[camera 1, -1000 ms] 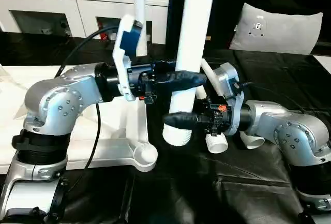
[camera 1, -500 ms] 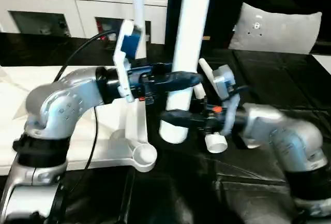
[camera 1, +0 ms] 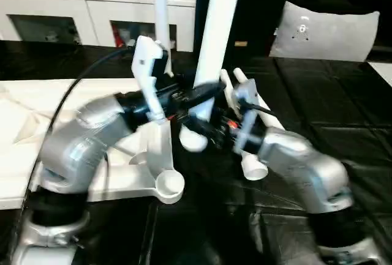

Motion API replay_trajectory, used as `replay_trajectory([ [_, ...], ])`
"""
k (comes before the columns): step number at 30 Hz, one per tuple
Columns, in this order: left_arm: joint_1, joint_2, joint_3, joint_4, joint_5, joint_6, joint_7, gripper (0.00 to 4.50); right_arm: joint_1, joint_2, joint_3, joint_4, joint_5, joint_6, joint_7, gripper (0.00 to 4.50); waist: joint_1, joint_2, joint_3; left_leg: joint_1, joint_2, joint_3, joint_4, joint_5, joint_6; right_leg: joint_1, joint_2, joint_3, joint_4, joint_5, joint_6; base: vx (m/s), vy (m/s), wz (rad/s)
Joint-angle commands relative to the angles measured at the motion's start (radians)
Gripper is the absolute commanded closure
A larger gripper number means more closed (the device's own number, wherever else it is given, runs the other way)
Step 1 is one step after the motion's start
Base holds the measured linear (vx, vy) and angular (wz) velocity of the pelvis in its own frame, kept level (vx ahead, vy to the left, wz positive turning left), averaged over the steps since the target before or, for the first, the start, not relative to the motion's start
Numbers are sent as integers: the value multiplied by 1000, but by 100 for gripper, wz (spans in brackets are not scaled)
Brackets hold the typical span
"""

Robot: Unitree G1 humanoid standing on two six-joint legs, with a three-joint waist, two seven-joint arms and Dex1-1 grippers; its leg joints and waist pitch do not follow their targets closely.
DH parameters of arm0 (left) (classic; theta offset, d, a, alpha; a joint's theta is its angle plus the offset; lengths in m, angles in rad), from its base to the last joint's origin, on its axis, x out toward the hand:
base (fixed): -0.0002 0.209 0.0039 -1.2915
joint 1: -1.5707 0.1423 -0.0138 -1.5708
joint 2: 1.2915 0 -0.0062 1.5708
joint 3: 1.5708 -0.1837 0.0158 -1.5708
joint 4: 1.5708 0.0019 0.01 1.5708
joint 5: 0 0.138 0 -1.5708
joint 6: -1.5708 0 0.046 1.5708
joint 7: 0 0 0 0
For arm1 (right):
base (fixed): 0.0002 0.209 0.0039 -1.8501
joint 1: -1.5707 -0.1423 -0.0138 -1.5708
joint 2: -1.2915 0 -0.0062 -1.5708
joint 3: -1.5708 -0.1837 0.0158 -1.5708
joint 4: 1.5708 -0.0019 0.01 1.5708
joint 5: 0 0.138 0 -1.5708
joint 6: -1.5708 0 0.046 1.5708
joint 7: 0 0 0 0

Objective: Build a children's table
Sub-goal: Pick table leg

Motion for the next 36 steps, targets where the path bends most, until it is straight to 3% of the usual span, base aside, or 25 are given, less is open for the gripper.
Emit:
replay_trajectory([
  [1, 17, -39, -1, -18, 45, -10, 102, 187, -1, 12, -3, 11, -55, -42, -70, 257, -3, 10, -60, -3, -3, 17, -76, -165, -52, 58, -35, 23, -75, -233, -136, 0, 0, 0],
  [2, 20, -51, -5, -23, 68, -14, 130, 187, 0, 22, -3, 16, -63, -50, -84, 257, -5, 11, -60, -3, -4, 17, -75, -166, -52, 58, -35, 23, -76, -235, -133, 0, 0, 0],
  [3, 23, -52, -10, -26, 75, -16, 135, 243, 0, 24, -2, 18, -66, -52, -88, 257, -5, 11, -60, -3, -4, 17, -75, -166, -52, 58, -35, 23, -76, -235, -133, 0, 0, 0],
  [5, 32, -44, -36, -31, 114, -20, 151, 257, -1, 28, 0, 23, -74, -59, -96, 257, -6, 12, -61, -3, -5, 16, -74, -163, -50, 57, -34, 22, -75, -221, -129, 0, 0, 0],
  [10, 55, -59, -53, -40, 135, -20, 175, 260, -3, 36, 5, 32, -99, -74, -99, 257, -8, 10, -60, -3, -5, 17, -74, -161, -45, 56, -32, 23, -75, -210, -129, 0, 0, 0],
  [13, 56, -67, -53, -42, 106, 8, 160, 260, -5, 38, 8, 40, -111, -82, -93, 257, -9, 8, -60, -3, -5, 18, -74, -156, -42, 55, -32, 23, -74, -202, -133, 0, 0, 0],
  [14, 57, -68, -52, -43, 110, 3, 161, 204, -6, 37, 12, 42, -117, -87, -94, 257, -8, 11, -59, -2, -6, 18, -74, -162, -44, 55, -32, 23, -75, -210, -132, 0, 0, 0],
  [15, 58, -68, -51, -44, 115, -2, 163, 190, -6, 36, 14, 44, -121, -91, -95, 257, -9, 10, -58, -3, -5, 18, -74, -161, -46, 54, -32, 23, -76, -212, -130, 0, 0, 0],
  [19, 102, -46, -56, -44, 110, -27, 120, 190, 16, 33, 31, 42, -144, -102, -85, 259, -10, 6, -58, -2, -6, 18, -75, -183, -43, 53, -32, 23, -80, -248, -119, 0, 0, 0],
  [23, 135, -45, -52, -34, 106, -29, 110, 155, 37, 33, 39, 39, -149, -110, -84, 259, -9, 13, -60, -2, -4, 18, -76, -166, -42, 53, -32, 24, -76, -215, -121, 0, 0, 0],
  [25, 157, -57, -40, -30, 97, -40, 109, 145, 54, 33, 46, 37, -152, -120, -83, 259, -10, 8, -59, -3, -4, 19, -76, -158, -39, 54, -31, 24, -75, -183, -131, 0, 0, 0],
  [30, 162, -112, -6, -23, 74, -60, 146, 85, 81, 31, 67, 39, -186, -148, -81, 259, -10, 5, -56, -4, -4, 19, -78, -198, -35, 53, -33, 24, -82, -248, -122, 0, 0, 0],
  [32, 158, -124, -17, -23, 79, -61, 154, 78, 81, 33, 73, 39, -196, -152, -79, 259, -10, 6, -55, -3, -4, 18, -77, -206, -34, 51, -33, 25, -84, -273, -112, 0, 0, 0],
  [34, 158, -135, -29, -20, 98, -58, 174, 124, 80, 36, 74, 41, -200, -154, -81, 259, -11, 6, -56, -3, -3, 18, -77, -200, -33, 51, -33, 25, -82, -260, -111, 0, 0, 0],
  [36, 163, -150, -40, -9, 150, -61, 227, 116, 77, 42, 74, 50, -210, -166, -95, 259, -12, 6, -57, -5, -2, 18, -77, -192, -31, 52, -32, 25, -81, -242, -111, 0, 0, 0],
])
